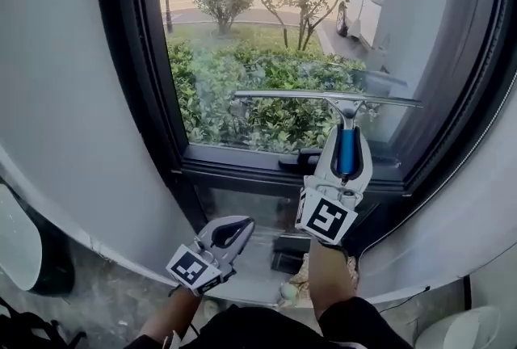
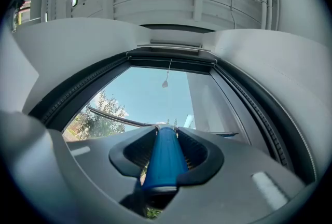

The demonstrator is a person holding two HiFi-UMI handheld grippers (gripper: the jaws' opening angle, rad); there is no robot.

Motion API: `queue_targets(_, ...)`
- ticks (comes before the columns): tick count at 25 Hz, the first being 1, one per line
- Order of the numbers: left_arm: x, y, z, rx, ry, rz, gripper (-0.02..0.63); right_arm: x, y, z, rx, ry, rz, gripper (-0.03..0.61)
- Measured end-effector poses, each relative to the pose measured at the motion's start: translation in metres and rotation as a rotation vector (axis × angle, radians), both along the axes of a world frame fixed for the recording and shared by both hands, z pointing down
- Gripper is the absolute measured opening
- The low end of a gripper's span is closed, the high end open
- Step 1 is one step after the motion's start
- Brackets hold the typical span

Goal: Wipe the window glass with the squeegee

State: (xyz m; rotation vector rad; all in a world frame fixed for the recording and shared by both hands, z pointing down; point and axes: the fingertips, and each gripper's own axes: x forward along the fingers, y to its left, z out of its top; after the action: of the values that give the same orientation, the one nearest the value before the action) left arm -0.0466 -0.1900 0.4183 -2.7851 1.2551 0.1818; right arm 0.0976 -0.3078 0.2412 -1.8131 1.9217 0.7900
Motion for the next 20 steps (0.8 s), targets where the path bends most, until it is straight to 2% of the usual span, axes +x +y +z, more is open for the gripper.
queue_targets(8,-0.032,0.008,-0.031,0.048,0.012,0.019,-0.002,-0.052,-0.001,-0.086,0.134,-0.022,-0.014,0.137)
queue_targets(12,-0.050,0.015,-0.033,0.070,0.011,0.032,-0.002,-0.084,-0.002,-0.116,0.159,-0.065,-0.031,0.136)
queue_targets(16,-0.067,0.017,-0.037,0.090,0.029,0.036,-0.002,-0.116,-0.006,-0.147,0.206,-0.063,-0.015,0.135)
queue_targets(20,-0.073,0.017,-0.042,0.103,0.039,0.049,-0.002,-0.132,-0.014,-0.175,0.238,-0.099,-0.001,0.135)
